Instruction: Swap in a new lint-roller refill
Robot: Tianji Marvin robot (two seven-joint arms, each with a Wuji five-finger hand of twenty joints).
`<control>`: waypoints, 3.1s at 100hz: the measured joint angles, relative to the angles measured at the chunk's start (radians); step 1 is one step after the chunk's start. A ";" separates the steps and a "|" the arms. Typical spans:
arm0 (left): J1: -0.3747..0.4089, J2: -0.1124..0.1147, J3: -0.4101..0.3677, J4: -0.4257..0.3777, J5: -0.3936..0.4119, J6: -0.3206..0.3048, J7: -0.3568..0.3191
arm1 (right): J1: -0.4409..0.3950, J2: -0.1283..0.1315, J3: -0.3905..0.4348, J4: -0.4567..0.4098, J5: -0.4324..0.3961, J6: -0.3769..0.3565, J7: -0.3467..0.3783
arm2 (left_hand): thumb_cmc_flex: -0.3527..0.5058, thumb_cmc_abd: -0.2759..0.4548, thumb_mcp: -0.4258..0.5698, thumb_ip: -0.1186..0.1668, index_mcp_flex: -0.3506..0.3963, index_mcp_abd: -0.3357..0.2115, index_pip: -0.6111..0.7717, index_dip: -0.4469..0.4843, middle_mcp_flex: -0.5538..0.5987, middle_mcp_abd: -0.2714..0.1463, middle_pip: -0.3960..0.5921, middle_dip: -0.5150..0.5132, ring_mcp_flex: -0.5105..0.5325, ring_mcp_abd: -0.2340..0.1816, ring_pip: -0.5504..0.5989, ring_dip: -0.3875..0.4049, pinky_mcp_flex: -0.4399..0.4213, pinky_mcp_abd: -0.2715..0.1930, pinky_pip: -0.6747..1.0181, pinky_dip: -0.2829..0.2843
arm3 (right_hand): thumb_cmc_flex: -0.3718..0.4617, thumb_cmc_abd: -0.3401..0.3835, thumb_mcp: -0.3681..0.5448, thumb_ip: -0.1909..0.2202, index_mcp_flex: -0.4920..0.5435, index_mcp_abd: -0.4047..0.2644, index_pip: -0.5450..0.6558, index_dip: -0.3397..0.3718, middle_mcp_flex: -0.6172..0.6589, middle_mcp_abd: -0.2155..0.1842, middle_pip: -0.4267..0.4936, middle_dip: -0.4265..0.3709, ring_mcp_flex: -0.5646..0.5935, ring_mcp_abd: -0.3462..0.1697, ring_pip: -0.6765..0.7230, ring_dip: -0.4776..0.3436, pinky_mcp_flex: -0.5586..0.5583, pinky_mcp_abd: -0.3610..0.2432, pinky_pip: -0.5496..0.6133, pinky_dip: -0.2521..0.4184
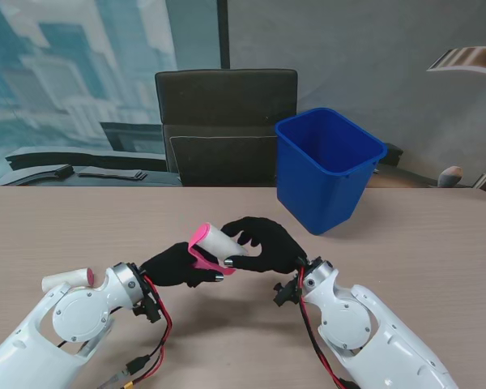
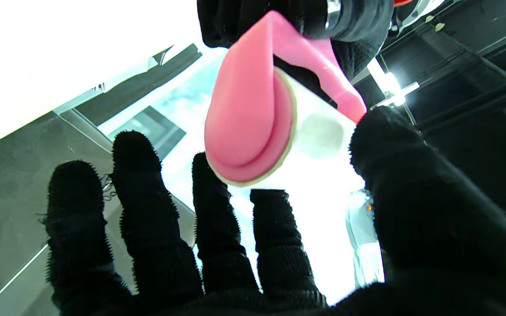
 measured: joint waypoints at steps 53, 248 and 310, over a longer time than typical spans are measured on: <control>-0.042 0.035 0.022 0.018 0.007 -0.042 -0.109 | 0.021 0.001 -0.046 0.016 0.046 -0.001 -0.002 | 0.000 0.000 0.001 0.000 0.018 0.043 -0.020 0.023 0.023 0.000 0.002 0.001 0.012 0.000 0.000 0.000 0.006 0.000 0.001 0.000 | 0.145 -0.114 -0.025 -0.085 0.084 0.095 0.335 -0.282 0.389 0.031 0.135 0.044 0.394 -0.014 0.286 0.088 0.381 0.001 0.207 0.033; 0.033 -0.056 0.112 -0.020 0.246 0.146 0.333 | -0.037 -0.014 -0.032 -0.027 -0.136 0.083 -0.124 | -0.135 -0.332 0.534 0.286 -0.104 0.134 -0.187 -0.033 -0.125 0.083 -0.511 0.247 -0.176 0.043 -0.145 0.125 -0.082 0.001 -0.046 0.020 | 0.131 -0.101 0.070 -0.038 0.042 0.042 0.089 -0.024 0.054 0.029 0.062 0.027 0.071 0.110 0.076 0.044 0.111 0.098 0.085 0.007; 0.067 -0.051 0.099 -0.033 0.236 0.098 0.331 | -0.021 0.000 -0.073 -0.043 -0.115 0.181 -0.082 | -0.126 -0.283 0.536 0.358 -0.111 0.213 -0.284 -0.034 -0.125 0.101 -0.466 0.296 -0.150 0.033 -0.091 0.185 -0.056 0.001 -0.013 0.044 | 0.179 -0.208 0.079 -0.178 -0.003 0.009 0.127 -0.145 0.287 0.089 0.035 0.013 0.354 0.056 0.208 0.013 0.418 0.058 0.213 -0.027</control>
